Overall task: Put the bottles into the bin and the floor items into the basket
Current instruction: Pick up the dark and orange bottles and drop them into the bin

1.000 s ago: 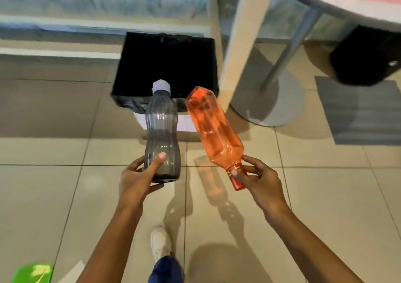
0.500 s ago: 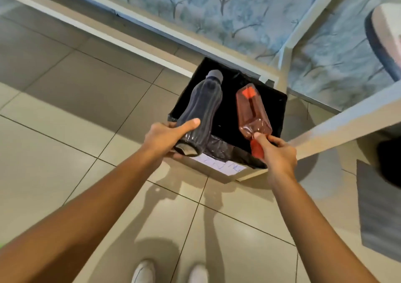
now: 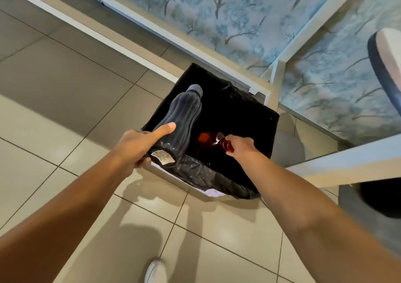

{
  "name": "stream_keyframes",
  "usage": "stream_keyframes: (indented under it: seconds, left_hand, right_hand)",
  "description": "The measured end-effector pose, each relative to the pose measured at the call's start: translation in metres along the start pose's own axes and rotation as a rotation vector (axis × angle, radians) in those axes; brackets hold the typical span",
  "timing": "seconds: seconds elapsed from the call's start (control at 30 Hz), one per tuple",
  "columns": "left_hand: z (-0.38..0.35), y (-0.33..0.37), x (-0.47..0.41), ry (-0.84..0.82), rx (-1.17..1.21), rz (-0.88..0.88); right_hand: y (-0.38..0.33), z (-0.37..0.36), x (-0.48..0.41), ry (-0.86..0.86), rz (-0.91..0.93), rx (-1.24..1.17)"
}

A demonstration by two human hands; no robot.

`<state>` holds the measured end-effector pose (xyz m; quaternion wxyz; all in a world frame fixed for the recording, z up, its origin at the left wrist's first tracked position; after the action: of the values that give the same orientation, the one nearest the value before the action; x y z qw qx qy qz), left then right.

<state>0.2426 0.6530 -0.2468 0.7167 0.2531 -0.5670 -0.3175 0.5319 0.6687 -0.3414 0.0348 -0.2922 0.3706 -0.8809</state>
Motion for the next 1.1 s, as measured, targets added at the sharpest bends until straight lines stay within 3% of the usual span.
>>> stream_keyframes:
  seconds: [0.17, 0.37, 0.47, 0.5, 0.53, 0.7, 0.8, 0.87, 0.93, 1.1]
  left_hand:
    - [-0.008, 0.006, -0.014, 0.03, -0.037, -0.023]
    - [-0.016, 0.014, -0.023, 0.036, -0.06, -0.015]
    - [-0.016, 0.017, -0.023, 0.039, -0.057, -0.02]
    - [-0.016, 0.016, -0.023, 0.035, -0.054, -0.028]
    - [-0.016, 0.016, -0.023, 0.031, -0.051, -0.036]
    - [-0.022, 0.014, -0.02, 0.028, -0.051, -0.038]
    - [-0.025, 0.012, -0.016, 0.034, -0.035, -0.051]
    - [-0.026, 0.009, -0.013, 0.041, -0.028, -0.13]
    - [-0.024, 0.007, -0.008, 0.057, -0.04, -0.255]
    - [0.004, 0.005, -0.011, 0.302, -0.32, -0.826]
  right_hand:
    - [0.01, -0.025, -0.018, -0.016, 0.076, 0.044]
    - [0.027, -0.026, -0.048, 0.031, -0.021, -0.12]
    - [0.035, -0.013, -0.065, 0.055, 0.039, 0.104]
    - [0.03, -0.009, -0.058, 0.04, -0.111, -0.101]
    - [0.027, -0.005, -0.052, 0.008, -0.146, -0.182]
    - [0.006, 0.008, -0.036, -0.087, -0.014, -0.165]
    - [-0.015, 0.017, -0.007, -0.097, 0.229, -0.119]
    - [-0.029, 0.025, 0.018, -0.098, 0.481, -0.048]
    - [-0.045, 0.036, 0.045, -0.177, 0.609, -0.004]
    - [-0.081, 0.058, 0.072, -0.453, 0.42, -0.2]
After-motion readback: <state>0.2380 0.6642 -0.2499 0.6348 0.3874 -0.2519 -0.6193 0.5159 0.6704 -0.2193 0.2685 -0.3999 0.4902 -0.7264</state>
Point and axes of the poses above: each hand's wrist, its own x-axis away from the middle knuckle, its own z-axis out of the back of the hand, y = z × x, the point moved 2 cm from there along -x, towards the middle knuckle, and after that the axes turned 13 degrees about y, right-handed, at the moved point
